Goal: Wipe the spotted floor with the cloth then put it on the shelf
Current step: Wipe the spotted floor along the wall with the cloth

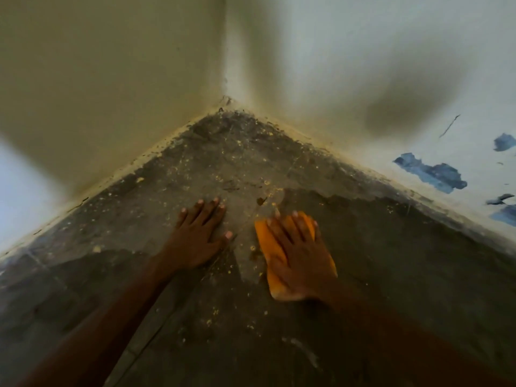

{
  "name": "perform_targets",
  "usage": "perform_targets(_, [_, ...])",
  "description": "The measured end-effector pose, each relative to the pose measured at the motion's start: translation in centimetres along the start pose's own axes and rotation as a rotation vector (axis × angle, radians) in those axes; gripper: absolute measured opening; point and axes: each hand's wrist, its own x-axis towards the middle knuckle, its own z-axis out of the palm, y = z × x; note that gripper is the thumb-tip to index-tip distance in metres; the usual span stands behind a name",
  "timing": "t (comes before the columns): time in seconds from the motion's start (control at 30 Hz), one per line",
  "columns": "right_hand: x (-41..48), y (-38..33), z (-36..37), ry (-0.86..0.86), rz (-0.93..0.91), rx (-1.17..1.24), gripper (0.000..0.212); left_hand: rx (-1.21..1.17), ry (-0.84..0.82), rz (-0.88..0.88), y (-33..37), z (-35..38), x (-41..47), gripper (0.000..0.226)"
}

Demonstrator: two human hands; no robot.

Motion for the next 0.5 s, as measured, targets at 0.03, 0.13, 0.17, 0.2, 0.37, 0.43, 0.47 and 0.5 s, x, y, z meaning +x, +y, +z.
perform_targets(0.03, [3.4,0.0,0.1,0.018,0.037,0.035,0.078,-0.005,-0.027,-0.007,0.0,0.2,0.3,0.1])
perform_targets(0.13, [13.3,0.8,-0.2,0.02,0.078,0.101,0.077,0.04,-0.142,0.026,-0.6,-0.4,0.8,0.109])
perform_targets(0.17, [15.5,0.9,-0.5,0.026,0.085,0.108,0.075,0.05,-0.183,0.046,-0.9,-0.6,0.8,0.114])
perform_targets(0.2, [16.9,0.7,-0.7,0.031,0.102,0.105,0.074,0.056,-0.204,0.062,-1.2,-1.0,1.0,0.119])
perform_targets(0.37, [4.7,-0.8,-0.3,-0.019,-0.063,0.053,0.078,0.093,-0.282,0.008,-0.1,-2.6,1.6,0.103])
perform_targets(0.43, [-0.7,-0.1,-0.2,-0.035,-0.112,0.079,0.072,0.138,-0.299,0.017,0.6,-3.6,1.8,0.087])
perform_targets(0.47, [-0.5,0.7,-0.6,-0.052,-0.111,0.073,0.073,0.168,-0.306,0.026,0.7,-4.0,2.0,0.083])
perform_targets(0.5, [1.3,1.5,-0.6,-0.082,-0.1,0.028,0.075,0.184,-0.309,0.029,0.7,-4.3,2.0,0.081])
